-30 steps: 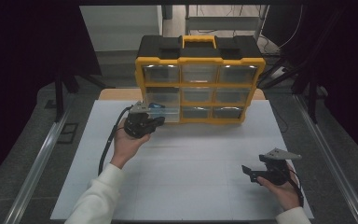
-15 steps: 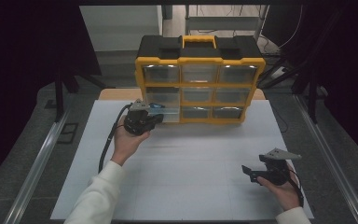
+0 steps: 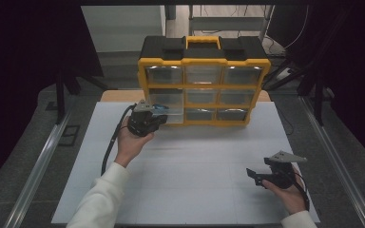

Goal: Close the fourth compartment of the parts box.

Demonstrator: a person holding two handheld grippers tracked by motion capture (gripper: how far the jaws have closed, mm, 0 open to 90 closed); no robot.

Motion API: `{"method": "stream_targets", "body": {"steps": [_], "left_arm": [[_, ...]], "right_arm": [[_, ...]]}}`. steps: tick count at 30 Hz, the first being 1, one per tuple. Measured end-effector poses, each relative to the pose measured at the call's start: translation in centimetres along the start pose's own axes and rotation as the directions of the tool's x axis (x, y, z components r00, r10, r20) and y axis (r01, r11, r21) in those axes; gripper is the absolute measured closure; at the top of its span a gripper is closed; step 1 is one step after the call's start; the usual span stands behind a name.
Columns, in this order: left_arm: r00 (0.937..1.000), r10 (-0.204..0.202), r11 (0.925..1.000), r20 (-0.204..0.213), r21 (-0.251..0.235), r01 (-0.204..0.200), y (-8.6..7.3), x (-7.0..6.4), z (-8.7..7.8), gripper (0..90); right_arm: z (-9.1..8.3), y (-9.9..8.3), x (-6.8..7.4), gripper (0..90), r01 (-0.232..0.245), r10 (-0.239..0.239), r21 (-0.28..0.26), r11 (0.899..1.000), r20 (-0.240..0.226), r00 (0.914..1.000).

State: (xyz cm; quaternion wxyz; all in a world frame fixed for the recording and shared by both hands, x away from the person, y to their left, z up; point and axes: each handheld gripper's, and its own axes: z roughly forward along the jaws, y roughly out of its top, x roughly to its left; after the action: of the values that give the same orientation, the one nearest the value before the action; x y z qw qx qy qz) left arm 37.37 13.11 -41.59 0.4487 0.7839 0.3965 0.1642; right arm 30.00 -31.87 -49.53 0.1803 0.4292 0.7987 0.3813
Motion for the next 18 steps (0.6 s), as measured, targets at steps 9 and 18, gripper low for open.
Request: {"method": "stream_targets", "body": {"steps": [9, 18], "left_arm": [[0.9994, 0.015, 0.9999, -0.031, -0.005, -0.015, 0.02, 0.03, 0.13, 90.0], [0.9998, -0.006, 1.0, -0.017, 0.0, 0.006, 0.2, 0.76, 0.28, 90.0]], "right_arm": [[0.03, -0.01, 0.04, 14.0, 0.002, -0.002, 0.003, 1.0, 0.002, 1.0], [0.09, -0.01, 0.06, 14.0, 0.009, -0.009, 0.008, 1.0, 0.004, 0.9999]]}}
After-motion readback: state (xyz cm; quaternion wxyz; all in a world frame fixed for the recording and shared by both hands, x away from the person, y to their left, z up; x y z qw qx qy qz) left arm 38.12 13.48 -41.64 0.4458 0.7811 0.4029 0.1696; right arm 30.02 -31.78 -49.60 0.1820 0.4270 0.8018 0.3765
